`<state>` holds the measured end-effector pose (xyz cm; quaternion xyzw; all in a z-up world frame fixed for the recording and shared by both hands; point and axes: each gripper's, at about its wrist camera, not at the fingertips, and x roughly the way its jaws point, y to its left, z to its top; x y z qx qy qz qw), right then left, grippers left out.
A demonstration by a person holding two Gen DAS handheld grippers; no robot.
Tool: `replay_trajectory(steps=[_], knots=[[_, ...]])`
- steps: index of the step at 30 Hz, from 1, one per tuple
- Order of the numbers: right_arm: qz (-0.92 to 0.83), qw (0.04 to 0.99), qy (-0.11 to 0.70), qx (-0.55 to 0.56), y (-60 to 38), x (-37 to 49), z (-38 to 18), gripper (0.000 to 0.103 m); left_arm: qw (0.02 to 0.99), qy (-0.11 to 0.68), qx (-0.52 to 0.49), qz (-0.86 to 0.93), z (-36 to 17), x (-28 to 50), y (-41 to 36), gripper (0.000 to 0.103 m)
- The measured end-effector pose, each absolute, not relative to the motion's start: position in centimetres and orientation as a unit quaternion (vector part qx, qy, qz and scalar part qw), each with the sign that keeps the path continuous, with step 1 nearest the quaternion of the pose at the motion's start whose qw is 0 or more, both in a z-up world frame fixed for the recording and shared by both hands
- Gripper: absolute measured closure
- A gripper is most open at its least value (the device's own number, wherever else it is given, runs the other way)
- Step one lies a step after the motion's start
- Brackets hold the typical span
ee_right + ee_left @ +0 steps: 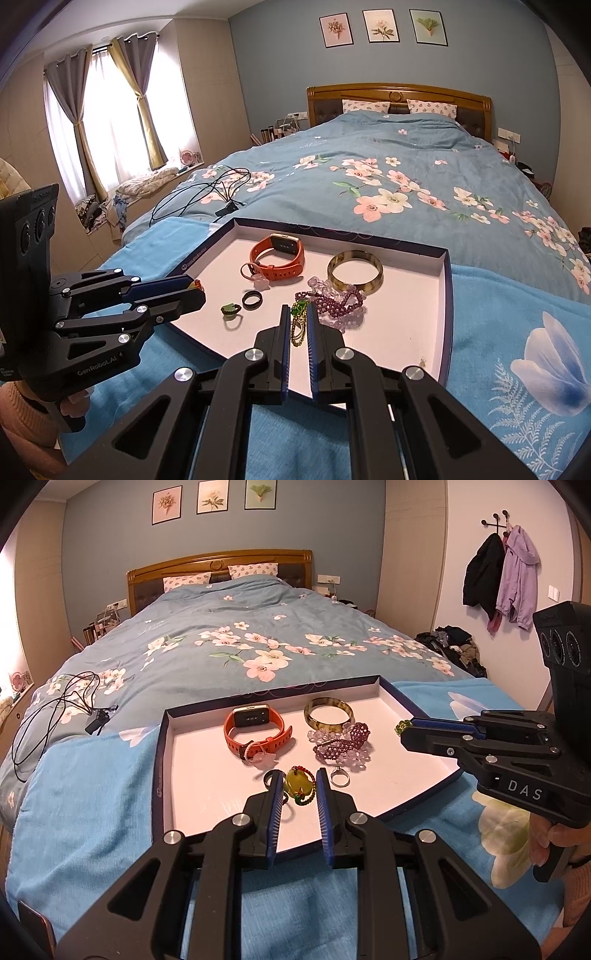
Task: Organize jewelry
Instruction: 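Carry yellow ring into box with left tool while right tool lowers beaded ring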
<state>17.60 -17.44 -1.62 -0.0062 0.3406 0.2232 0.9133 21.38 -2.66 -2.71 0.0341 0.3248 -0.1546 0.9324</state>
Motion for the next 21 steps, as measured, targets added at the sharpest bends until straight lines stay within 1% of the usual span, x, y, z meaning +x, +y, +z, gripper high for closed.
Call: replay_trajectory(steps=[21], knots=[[0.215,0.911,0.353,-0.014,-17.3,19.2,-2.5,0.096,0.93,0.335,0.035,-0.145,-3.1,23.3,-2.7,0.085]])
